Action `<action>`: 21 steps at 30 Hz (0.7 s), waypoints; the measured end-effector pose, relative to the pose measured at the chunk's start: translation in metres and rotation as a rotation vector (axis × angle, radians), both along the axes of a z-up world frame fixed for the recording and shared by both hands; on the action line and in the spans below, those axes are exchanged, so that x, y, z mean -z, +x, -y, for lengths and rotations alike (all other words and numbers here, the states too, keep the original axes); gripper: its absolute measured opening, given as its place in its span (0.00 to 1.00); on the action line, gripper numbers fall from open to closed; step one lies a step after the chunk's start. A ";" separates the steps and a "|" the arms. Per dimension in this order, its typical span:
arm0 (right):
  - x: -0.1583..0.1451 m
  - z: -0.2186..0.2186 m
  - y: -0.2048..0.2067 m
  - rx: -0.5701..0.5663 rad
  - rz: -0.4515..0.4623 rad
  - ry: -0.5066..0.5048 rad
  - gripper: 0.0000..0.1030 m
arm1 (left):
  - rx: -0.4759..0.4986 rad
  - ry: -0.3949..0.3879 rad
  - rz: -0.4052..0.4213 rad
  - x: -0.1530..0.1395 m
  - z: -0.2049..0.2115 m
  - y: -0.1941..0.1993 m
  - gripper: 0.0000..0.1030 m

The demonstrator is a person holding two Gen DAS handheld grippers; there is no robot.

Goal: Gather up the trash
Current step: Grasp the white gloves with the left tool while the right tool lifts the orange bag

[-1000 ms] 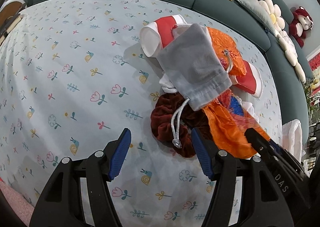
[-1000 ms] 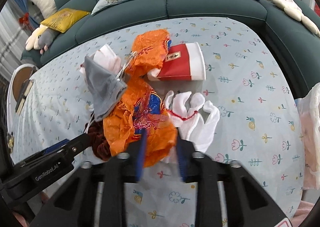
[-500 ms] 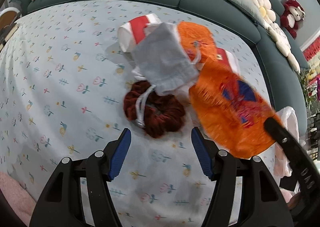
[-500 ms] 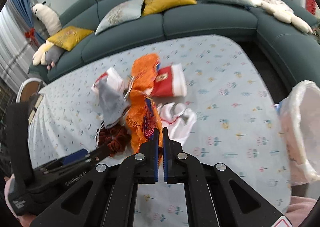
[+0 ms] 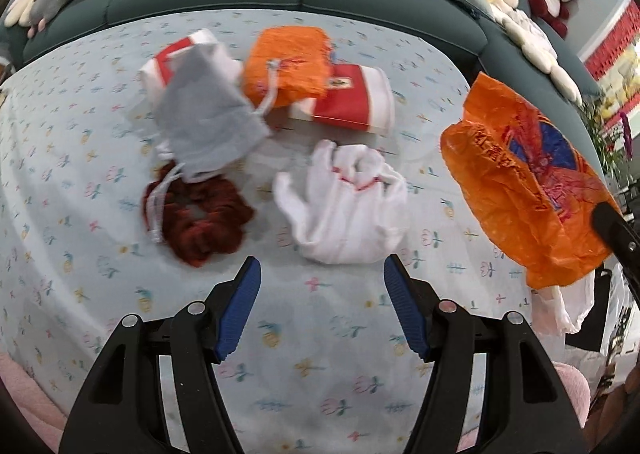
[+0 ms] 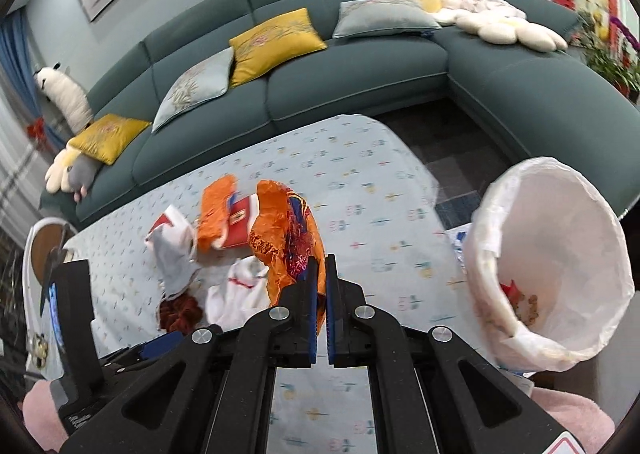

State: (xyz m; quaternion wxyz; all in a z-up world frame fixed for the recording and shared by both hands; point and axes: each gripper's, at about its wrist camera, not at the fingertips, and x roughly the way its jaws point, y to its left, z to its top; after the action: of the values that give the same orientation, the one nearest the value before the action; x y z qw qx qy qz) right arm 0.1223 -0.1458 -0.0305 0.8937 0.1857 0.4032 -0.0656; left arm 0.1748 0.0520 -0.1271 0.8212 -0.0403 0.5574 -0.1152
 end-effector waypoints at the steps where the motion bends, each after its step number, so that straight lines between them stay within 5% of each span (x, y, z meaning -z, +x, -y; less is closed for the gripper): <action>1: 0.002 0.006 -0.001 0.011 -0.001 0.005 0.03 | 0.011 0.003 -0.002 0.002 0.007 0.002 0.59; 11: 0.023 0.037 0.000 0.059 -0.033 0.042 0.03 | 0.062 0.032 -0.045 0.031 0.040 0.027 0.55; 18: 0.032 0.043 0.000 0.067 -0.047 0.059 0.03 | 0.094 0.023 -0.066 0.038 0.049 0.029 0.13; 21: 0.031 0.045 -0.002 0.069 -0.044 0.064 0.03 | 0.101 0.021 -0.056 0.035 0.053 0.026 0.08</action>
State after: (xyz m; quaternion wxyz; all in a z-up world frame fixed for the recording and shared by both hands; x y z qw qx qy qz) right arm 0.1198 -0.1904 -0.0619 0.8755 0.2264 0.4178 -0.0875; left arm 0.2010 -0.0011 -0.1620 0.7987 -0.0065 0.5828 -0.1496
